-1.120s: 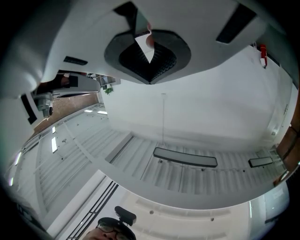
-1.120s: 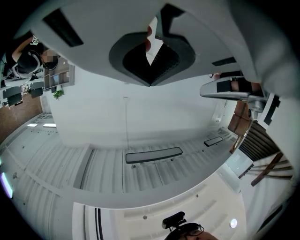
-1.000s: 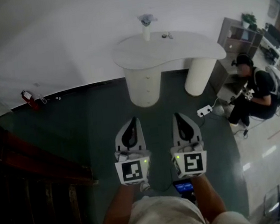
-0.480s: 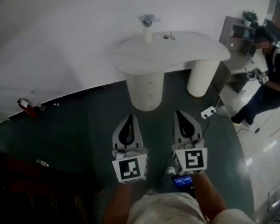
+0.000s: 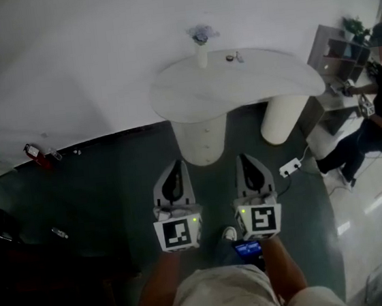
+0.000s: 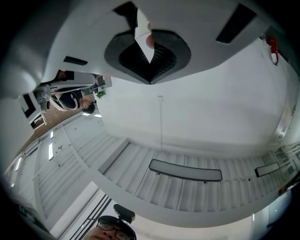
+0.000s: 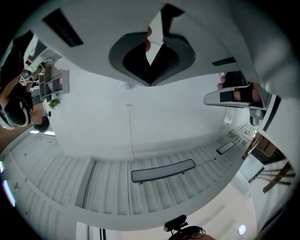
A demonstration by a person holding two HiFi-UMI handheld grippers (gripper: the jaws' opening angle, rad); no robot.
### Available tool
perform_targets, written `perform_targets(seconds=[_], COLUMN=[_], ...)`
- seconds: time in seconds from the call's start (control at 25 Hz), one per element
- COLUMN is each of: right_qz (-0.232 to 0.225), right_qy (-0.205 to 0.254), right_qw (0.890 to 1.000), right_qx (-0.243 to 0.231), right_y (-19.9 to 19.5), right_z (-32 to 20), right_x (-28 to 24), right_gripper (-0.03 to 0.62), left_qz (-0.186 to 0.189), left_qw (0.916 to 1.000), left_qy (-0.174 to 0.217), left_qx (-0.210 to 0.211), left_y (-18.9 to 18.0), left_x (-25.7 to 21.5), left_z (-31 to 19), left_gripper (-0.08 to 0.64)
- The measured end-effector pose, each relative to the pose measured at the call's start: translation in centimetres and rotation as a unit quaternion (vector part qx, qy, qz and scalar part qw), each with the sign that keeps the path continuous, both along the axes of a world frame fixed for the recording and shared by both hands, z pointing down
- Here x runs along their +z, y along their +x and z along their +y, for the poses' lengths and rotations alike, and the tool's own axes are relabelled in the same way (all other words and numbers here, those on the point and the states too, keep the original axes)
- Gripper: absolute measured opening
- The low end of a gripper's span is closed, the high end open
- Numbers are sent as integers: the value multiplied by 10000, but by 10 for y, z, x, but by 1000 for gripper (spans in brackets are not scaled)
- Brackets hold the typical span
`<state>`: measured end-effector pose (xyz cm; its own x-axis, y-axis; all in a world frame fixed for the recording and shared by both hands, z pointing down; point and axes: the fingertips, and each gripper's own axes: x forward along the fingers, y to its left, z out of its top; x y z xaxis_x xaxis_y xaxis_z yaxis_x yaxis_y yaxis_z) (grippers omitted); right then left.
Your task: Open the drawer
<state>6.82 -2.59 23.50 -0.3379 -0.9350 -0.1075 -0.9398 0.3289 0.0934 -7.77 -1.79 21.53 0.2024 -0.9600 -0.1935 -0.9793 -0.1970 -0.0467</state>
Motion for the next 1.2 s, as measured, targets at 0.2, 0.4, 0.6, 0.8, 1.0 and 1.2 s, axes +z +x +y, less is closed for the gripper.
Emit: perform_targets(seconds=[0.2,0.4,0.6,0.8,1.0,1.2], right_qz=[-66,-60,8,81,177,330], right_qy=[0,-32,-156,-274,-419,-695], right_qw=[9999,9999,9996,9992,9986,9968], right_qx=[-100,-128,-233,-275,-262,-216], right_y=[30,51,49,33,12,-10], right_z=[-70,-123,-154,-181,-199,-218], right_x=[0,3,16,35,69,122], right_gripper=[3,3,3,3,3,3], left_qz=[-69,-143,-127,-136,-143,-68], left_qw=[9999,9996,9994,9993,9990,9985], left_qy=[-19,-137,-205,-250,-387,-534], left_qx=[-94,-188,-246,-251,-176,-122], left_y=[31,49,53,41,22,2], left_x=[-2,6,15,25,50,89], left_z=[-68,-119,-150,-178,-199,-216], left_gripper=[-5,-5,-5,-5,-5,-5])
